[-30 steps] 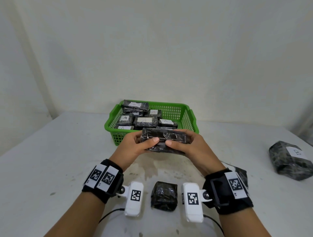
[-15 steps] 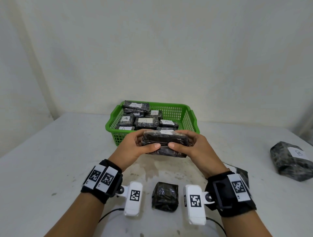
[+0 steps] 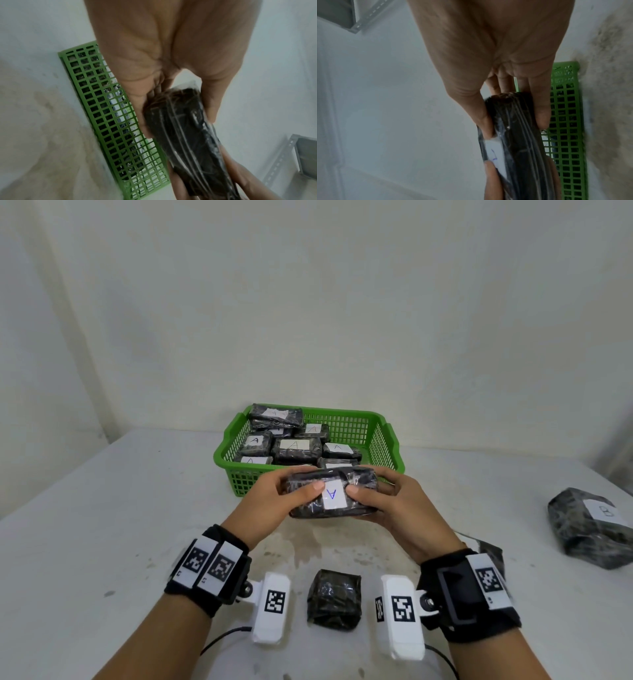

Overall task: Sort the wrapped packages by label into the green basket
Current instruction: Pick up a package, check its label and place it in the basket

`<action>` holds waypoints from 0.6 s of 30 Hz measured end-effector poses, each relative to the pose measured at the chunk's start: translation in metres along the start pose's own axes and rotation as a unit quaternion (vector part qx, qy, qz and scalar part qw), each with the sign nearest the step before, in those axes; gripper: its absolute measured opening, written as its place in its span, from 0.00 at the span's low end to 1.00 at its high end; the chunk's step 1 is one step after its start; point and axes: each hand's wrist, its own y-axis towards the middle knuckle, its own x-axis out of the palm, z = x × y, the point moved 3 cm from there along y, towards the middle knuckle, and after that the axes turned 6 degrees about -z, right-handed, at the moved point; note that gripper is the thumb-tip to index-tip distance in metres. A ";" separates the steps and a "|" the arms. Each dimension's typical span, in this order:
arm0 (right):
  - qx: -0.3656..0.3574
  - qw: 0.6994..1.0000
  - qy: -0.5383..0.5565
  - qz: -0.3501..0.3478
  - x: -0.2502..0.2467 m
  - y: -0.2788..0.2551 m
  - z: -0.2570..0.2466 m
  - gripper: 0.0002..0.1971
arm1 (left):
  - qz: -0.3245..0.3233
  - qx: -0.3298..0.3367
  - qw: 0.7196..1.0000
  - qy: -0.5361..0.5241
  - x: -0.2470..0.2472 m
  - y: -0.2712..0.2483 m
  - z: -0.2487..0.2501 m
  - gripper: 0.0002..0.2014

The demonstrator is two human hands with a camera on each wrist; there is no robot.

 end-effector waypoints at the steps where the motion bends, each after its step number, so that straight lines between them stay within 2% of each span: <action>1: 0.000 1.000 -0.006 -0.005 0.002 -0.001 -0.002 0.34 | 0.010 0.006 1.000 0.014 0.000 0.000 0.000 0.23; 2: -0.001 1.000 -0.010 -0.011 0.003 -0.003 -0.003 0.32 | 0.014 0.016 0.999 0.025 -0.001 0.000 0.001 0.19; 4: -0.006 1.000 -0.018 -0.015 0.006 -0.004 -0.004 0.33 | 0.007 0.027 0.999 0.037 -0.001 -0.002 0.002 0.17; 8: -0.021 0.999 -0.038 0.003 0.006 -0.005 -0.005 0.35 | -0.017 0.017 1.000 0.012 0.001 -0.002 0.002 0.21; 12: -0.012 1.000 -0.021 -0.010 0.007 -0.003 -0.004 0.38 | 0.016 0.023 1.000 -0.004 -0.004 -0.001 -0.001 0.21; 14: -0.010 1.000 -0.021 -0.014 0.007 -0.002 -0.003 0.40 | 0.015 0.012 0.999 -0.048 -0.005 0.000 -0.002 0.20; 16: -0.016 0.999 -0.028 -0.008 0.004 -0.003 -0.004 0.38 | -0.003 -0.006 0.996 -0.089 -0.003 -0.001 -0.002 0.21; 18: -0.016 0.999 -0.031 -0.005 0.002 -0.004 -0.006 0.35 | -0.009 -0.005 0.997 -0.073 -0.003 0.000 -0.004 0.26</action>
